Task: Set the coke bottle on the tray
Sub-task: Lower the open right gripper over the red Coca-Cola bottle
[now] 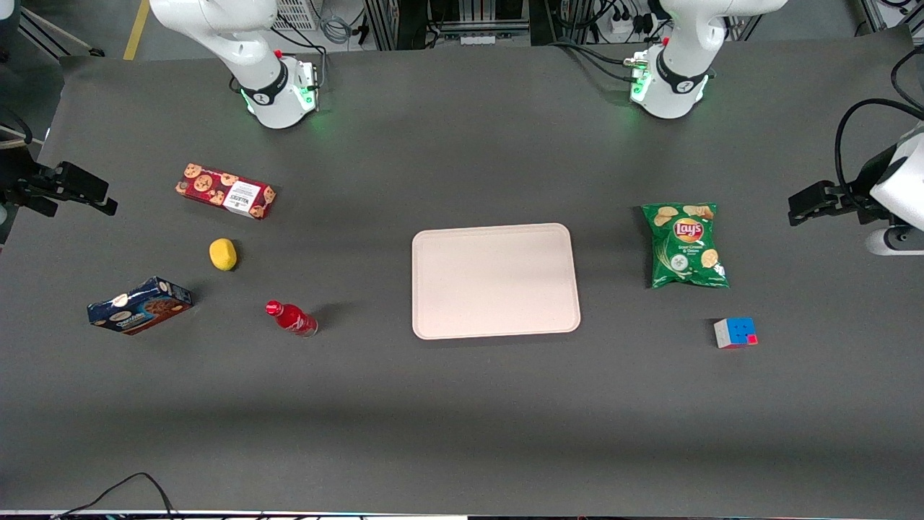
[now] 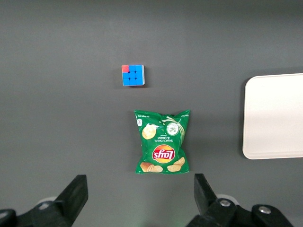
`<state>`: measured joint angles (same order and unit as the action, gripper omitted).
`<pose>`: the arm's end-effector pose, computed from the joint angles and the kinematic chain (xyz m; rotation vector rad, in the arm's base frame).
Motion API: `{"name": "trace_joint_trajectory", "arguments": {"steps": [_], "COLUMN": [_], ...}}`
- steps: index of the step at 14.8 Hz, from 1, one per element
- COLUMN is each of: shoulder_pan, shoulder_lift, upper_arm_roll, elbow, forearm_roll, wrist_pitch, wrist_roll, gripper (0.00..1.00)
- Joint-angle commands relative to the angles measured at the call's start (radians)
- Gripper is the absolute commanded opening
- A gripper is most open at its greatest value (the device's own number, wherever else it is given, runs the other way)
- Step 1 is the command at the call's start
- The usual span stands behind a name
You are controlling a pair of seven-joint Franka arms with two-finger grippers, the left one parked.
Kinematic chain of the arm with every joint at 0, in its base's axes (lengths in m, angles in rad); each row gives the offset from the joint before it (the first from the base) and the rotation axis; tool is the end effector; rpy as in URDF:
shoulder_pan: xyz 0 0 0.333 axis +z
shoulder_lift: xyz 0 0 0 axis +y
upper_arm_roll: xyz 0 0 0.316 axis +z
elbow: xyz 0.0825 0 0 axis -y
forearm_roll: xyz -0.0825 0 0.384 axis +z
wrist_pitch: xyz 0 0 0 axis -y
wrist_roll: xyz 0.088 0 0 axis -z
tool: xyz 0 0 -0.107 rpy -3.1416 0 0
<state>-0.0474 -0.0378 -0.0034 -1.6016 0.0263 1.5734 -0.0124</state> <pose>0.5424 -0.0248 0.6310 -3.1149 0.0597 -0.0162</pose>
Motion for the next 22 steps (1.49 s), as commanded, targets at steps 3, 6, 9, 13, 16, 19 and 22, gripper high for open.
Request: {"name": "trace_joint_trajectory", "arguments": {"steps": [3, 6, 9, 13, 16, 19, 22], "shoulder_pan": [0.012, 0.040, 0.055, 0.061, 0.067, 0.080, 0.092], "shoulder_lift": [0.024, 0.027, 0.068, 0.194, 0.275, 0.372, 0.429], "upper_arm_roll": [0.002, 0.005, 0.042, 0.097, 0.134, 0.149, 0.166], "elbow": [0.035, 0.026, 0.026, 0.003, -0.060, -0.061, -0.078], "forearm_roll": [-0.020, -0.019, -0.023, -0.023, -0.084, -0.101, -0.132], "wrist_pitch": [-0.023, -0.023, -0.004, 0.144, 0.313, 0.397, 0.451], "wrist_roll": [-0.009, -0.009, 0.043, 0.069, 0.071, 0.129, 0.170], "gripper": [1.00, 1.00, 1.00, 1.00, 1.00, 1.00, 1.00]}}
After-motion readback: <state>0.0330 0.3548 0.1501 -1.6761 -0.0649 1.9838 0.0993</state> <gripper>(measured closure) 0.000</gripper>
